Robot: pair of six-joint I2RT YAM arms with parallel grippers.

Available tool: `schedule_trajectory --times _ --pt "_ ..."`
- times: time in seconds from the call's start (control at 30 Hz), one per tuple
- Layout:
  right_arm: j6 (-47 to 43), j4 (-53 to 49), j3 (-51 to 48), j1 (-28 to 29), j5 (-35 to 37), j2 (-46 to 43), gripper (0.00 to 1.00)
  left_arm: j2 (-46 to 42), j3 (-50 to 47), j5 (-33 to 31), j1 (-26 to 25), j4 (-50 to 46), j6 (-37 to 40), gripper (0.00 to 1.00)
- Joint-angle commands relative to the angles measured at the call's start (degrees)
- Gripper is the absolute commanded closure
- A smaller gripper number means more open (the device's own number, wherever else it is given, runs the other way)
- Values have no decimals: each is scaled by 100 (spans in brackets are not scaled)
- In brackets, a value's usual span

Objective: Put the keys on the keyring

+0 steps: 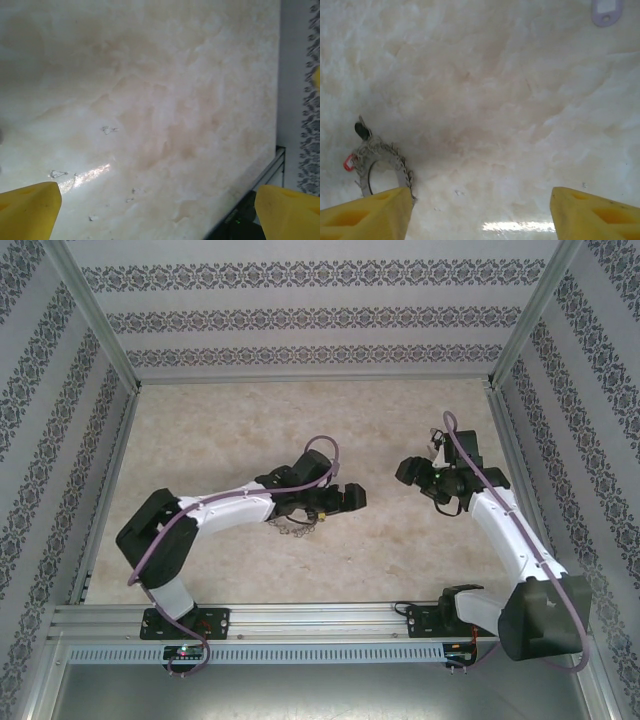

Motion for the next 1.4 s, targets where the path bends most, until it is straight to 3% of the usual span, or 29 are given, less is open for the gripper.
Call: schedule_trajectory --times 0.0,0.13,0.27,0.4,0.63,0.7,0.8,0.9,1.17,1.37 --pt "-429 -278 42 124 -518 209 35 -1068 479 -402 510 -977 299 1" --pt "-119 -84 137 974 -529 453 44 -1940 481 -294 1666 -2244 1258 1" --pt "204 293 474 2095 -503 1083 51 -2383 155 411 2899 -2933 1911 1" --pt "117 479 857 2675 -330 1860 60 -2495 -91 864 3409 -3357 2530 1" --pt "807 779 1597 2791 187 2948 66 -2295 -342 1091 3756 -3660 3172 1" --pt "1409 644 1795 2771 497 3191 72 -2210 -346 1005 3783 -3733 3408 1" --pt "2526 1045 1694 2783 458 3407 71 -2117 -422 940 3780 -3624 3672 0" --pt "2969 1062 1971 2844 558 3661 70 -2097 -602 922 3779 -3298 3796 0" --pt "1816 893 2902 2784 343 4484 75 -2169 -1048 837 3779 -2704 4050 0" --pt "1546 716 3288 2817 -28 4864 74 -2343 -1366 962 3770 -2282 3990 0"
